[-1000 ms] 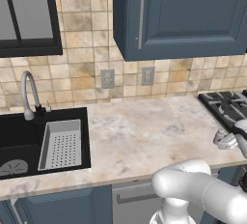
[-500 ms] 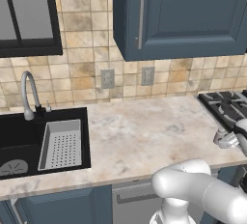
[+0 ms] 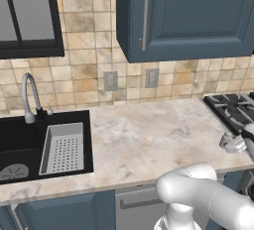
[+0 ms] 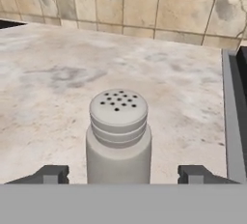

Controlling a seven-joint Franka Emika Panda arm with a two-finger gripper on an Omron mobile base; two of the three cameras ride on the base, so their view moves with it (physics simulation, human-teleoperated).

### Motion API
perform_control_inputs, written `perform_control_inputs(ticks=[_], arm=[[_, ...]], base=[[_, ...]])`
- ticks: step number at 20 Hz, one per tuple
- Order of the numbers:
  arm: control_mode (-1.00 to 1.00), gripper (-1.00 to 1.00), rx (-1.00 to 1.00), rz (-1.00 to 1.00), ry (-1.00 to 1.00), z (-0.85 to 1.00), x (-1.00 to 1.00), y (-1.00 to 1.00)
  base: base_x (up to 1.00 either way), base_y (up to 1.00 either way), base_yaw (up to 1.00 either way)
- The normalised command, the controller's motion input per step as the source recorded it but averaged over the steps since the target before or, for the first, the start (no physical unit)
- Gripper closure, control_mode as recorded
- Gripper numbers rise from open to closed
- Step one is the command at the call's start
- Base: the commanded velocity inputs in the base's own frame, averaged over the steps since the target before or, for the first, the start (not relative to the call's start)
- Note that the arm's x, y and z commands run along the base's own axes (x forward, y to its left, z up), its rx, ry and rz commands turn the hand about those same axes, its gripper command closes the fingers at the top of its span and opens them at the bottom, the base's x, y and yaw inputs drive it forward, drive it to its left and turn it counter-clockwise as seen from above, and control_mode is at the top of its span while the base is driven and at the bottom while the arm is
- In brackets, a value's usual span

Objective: Take 2 condiments from the cabinet and move them on the counter near the stove.Make sure the condiments are lined up with each other, next to each other.

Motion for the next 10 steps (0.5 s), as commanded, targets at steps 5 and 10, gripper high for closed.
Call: perform_control_inputs(ticks=[5, 10], arm=[[-1.0, -1.0, 0.0, 0.01, -0.13, 0.06, -0.08, 0.0], [-1.0, -1.0, 0.0, 0.01, -0.12, 0.29, -0.1, 0.0]], base=[[0.0, 0.0, 0.0], [0.0, 0.0, 0.0]])
